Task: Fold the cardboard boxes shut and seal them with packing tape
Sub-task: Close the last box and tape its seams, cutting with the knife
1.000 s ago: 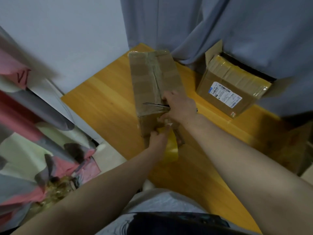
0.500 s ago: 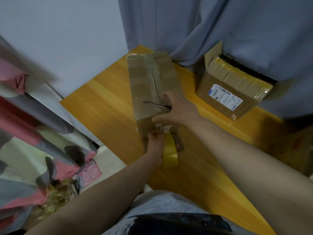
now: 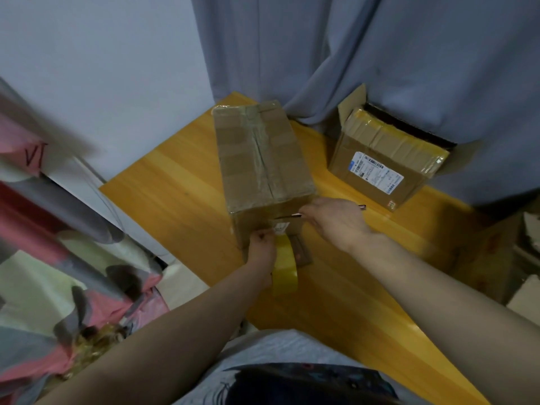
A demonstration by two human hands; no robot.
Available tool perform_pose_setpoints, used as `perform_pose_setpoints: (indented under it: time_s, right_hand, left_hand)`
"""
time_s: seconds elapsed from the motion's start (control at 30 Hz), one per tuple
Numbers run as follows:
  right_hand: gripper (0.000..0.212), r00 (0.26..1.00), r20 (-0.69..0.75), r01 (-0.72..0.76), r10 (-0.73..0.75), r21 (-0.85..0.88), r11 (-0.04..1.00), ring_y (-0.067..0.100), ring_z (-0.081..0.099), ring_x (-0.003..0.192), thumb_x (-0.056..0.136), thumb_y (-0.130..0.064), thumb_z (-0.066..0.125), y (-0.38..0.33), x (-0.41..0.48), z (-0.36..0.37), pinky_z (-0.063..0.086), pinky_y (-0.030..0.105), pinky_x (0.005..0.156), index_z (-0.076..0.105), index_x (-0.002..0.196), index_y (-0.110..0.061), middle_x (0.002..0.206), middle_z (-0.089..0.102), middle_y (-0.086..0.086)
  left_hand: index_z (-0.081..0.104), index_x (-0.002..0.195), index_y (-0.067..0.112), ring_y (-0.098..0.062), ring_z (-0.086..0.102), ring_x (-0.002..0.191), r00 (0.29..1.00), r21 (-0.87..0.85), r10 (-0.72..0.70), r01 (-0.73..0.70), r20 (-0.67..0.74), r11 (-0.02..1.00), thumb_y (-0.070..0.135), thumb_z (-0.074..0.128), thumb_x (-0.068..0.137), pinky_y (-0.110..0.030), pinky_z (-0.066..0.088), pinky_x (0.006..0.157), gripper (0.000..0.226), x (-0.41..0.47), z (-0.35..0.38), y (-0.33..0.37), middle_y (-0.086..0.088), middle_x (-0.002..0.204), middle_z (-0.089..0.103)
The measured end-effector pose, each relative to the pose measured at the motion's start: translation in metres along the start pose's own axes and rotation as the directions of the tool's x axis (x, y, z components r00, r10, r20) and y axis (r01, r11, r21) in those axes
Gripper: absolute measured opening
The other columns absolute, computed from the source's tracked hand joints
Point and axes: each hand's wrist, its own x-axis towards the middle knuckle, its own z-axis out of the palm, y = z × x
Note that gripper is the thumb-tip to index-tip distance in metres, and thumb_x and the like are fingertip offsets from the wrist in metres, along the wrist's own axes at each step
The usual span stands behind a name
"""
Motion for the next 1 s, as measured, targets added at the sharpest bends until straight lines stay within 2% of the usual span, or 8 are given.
perform_pose_setpoints:
  time_s: [0.27, 0.43, 0.53, 0.6, 0.67, 0.77, 0.87, 1.0]
  right_hand:
    - [0.029, 0.983, 0.183, 0.038, 0.022, -0.319, 0.947, 0.026, 0.054, 0.112, 0.092, -0.004, 0.046, -0.016, 0.005, 0.022, 0.041, 0.033, 0.083, 0.061, 0.116, -0.01, 0.117, 0.06, 0.007]
    - [0.027, 0.866, 0.479, -0.183, 0.142, 0.04, 0.982, 0.026, 0.06, 0.104, 0.099, -0.02, 0.043, 0.023, -0.023, 0.079, 0.05, 0.033, 0.082, 0.064, 0.116, -0.018, 0.115, 0.064, 0.007]
    - [0.036, 0.787, 0.591, -0.285, 0.174, 0.099, 0.953, 0.024, 0.058, 0.108, 0.103, -0.034, 0.032, 0.042, -0.045, 0.093, 0.045, 0.033, 0.089, 0.059, 0.122, -0.02, 0.119, 0.062, 0.006]
    - [0.04, 0.846, 0.481, -0.315, 0.229, 0.104, 0.943, 0.026, 0.059, 0.103, 0.103, -0.038, 0.029, 0.046, -0.046, 0.088, 0.043, 0.033, 0.087, 0.06, 0.115, -0.015, 0.112, 0.064, 0.009]
    - [0.03, 0.969, 0.097, -0.245, 0.226, 0.306, 0.92, 0.03, 0.059, 0.098, 0.101, -0.027, 0.04, 0.037, -0.034, 0.068, 0.044, 0.032, 0.08, 0.063, 0.107, -0.008, 0.103, 0.064, 0.013]
    - [0.031, 0.868, -0.491, 0.124, 0.073, 0.357, 0.926, 0.026, 0.055, 0.103, 0.091, -0.027, 0.052, 0.002, 0.001, 0.02, 0.04, 0.03, 0.084, 0.062, 0.114, -0.009, 0.108, 0.062, 0.009]
    - [0.075, 0.928, -0.309, 0.273, -0.207, 0.187, 0.944, 0.023, 0.031, 0.137, 0.086, -0.044, 0.062, -0.021, 0.038, -0.003, 0.021, 0.033, 0.112, 0.031, 0.146, -0.013, 0.148, 0.037, 0.008]
    - [0.097, 0.978, -0.084, 0.18, -0.19, -0.112, 0.977, 0.019, 0.02, 0.145, 0.079, -0.046, 0.069, -0.022, 0.06, 0.02, 0.014, 0.034, 0.118, 0.016, 0.151, -0.011, 0.158, 0.017, 0.005]
  left_hand:
    - [0.047, 0.092, 0.027, -0.045, 0.06, 0.098, 0.999, 0.09, 0.032, -0.029, -0.035, 0.995, 0.044, 0.043, 0.076, -0.058, 0.05, 0.087, 0.023, 0.032, 0.001, -0.011, -0.02, 0.11, 0.059]
    - [0.051, 0.111, 0.022, -0.033, 0.063, 0.104, 0.999, 0.105, 0.044, -0.045, 0.013, 0.993, 0.048, 0.041, 0.079, -0.051, 0.052, 0.088, 0.043, 0.01, -0.001, -0.003, -0.012, 0.116, 0.062]
    - [0.044, 0.105, 0.029, -0.042, 0.062, 0.098, 0.999, 0.075, -0.028, 0.026, 0.017, 0.997, 0.046, 0.041, 0.091, -0.06, 0.051, 0.084, 0.022, 0.006, -0.001, 0.0, -0.014, 0.109, 0.058]
    - [0.044, 0.108, 0.028, -0.044, 0.062, 0.095, 0.999, 0.064, -0.045, 0.045, -0.003, 0.997, 0.043, 0.042, 0.092, -0.062, 0.051, 0.082, 0.022, 0.006, -0.002, 0.001, -0.016, 0.107, 0.058]
    - [0.043, 0.113, 0.027, -0.045, 0.062, 0.094, 0.998, 0.062, -0.056, 0.056, -0.002, 0.997, 0.043, 0.044, 0.088, -0.062, 0.052, 0.081, 0.029, 0.004, -0.001, 0.003, -0.017, 0.107, 0.059]
    - [0.043, 0.108, 0.029, -0.045, 0.06, 0.097, 0.999, 0.064, -0.045, 0.045, -0.007, 0.997, 0.044, 0.047, 0.083, -0.059, 0.051, 0.085, 0.029, 0.005, 0.001, 0.002, -0.015, 0.108, 0.057]
    - [0.049, 0.106, 0.025, -0.042, 0.06, 0.098, 0.999, 0.054, -0.027, 0.028, -0.018, 0.998, 0.046, 0.051, 0.075, -0.057, 0.051, 0.086, 0.038, 0.013, 0.003, -0.003, -0.013, 0.11, 0.058]
    - [0.055, 0.104, 0.02, -0.041, 0.062, 0.1, 0.999, 0.058, 0.007, -0.004, -0.054, 0.998, 0.047, 0.052, 0.069, -0.055, 0.05, 0.089, 0.044, 0.017, 0.003, -0.007, -0.018, 0.113, 0.061]
